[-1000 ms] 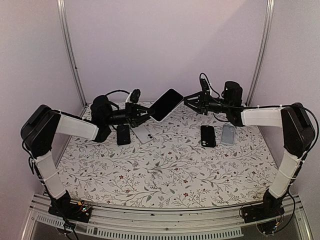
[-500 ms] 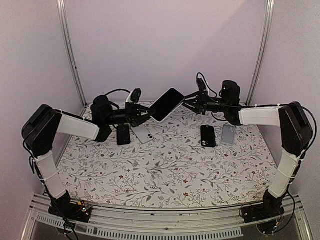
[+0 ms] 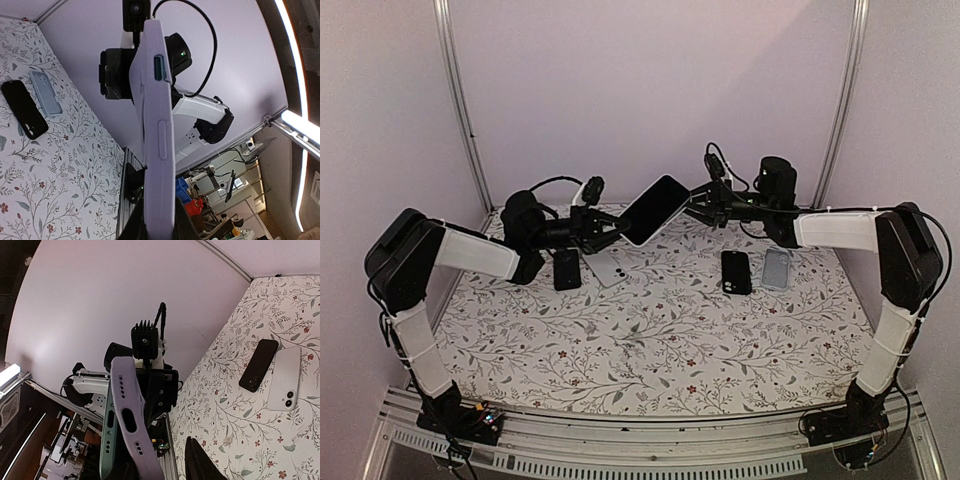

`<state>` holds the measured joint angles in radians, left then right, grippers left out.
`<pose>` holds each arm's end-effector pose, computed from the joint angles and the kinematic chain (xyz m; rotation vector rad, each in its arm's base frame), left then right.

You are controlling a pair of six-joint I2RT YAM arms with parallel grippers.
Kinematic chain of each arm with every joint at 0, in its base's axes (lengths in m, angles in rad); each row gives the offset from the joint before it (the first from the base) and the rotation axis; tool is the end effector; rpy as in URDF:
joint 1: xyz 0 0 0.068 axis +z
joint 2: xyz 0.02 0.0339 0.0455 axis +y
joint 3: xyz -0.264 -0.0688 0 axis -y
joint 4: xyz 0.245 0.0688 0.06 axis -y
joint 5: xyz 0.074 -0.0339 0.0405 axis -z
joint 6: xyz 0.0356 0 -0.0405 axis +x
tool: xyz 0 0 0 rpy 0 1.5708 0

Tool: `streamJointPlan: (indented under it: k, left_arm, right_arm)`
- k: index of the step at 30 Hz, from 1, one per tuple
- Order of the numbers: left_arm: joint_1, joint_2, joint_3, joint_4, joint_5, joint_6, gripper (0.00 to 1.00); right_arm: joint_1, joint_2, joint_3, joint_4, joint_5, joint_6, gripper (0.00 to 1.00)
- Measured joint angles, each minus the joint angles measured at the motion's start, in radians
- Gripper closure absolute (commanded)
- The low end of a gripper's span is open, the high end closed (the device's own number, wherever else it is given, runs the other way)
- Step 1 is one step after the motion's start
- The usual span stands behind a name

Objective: Take the phone out of the phone case
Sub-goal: Remove the bottom right corner of the phone case from the phone, then pass from the left arm to the right

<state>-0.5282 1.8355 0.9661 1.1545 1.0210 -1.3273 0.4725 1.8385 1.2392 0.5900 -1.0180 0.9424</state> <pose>0.3145 -0.2187 0.2459 0.4421 1.7873 -2.0706 0.3590 0.2175 0.2786 -0.5171 1.8676 1.8112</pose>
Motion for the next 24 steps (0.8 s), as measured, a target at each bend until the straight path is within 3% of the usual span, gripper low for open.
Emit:
streamJointPlan:
  k: [10,15,21,24]
  left_arm:
    - [0.003,0.005,0.004,-0.017,0.004,0.023,1.00]
    - [0.007,0.005,0.004,-0.029,0.004,0.038,0.99]
    - [0.008,0.005,0.004,-0.051,0.002,0.062,0.85]
    - [0.008,0.005,0.004,-0.064,-0.003,0.080,0.71]
  right_arm:
    - [0.004,0.001,0.012,0.001,-0.015,0.008,0.96]
    - [0.005,0.001,0.012,-0.002,-0.014,0.008,1.00]
    - [0.005,0.001,0.012,-0.006,-0.011,-0.003,1.00]
    - [0.005,0.001,0.012,-0.012,-0.006,-0.012,1.00]
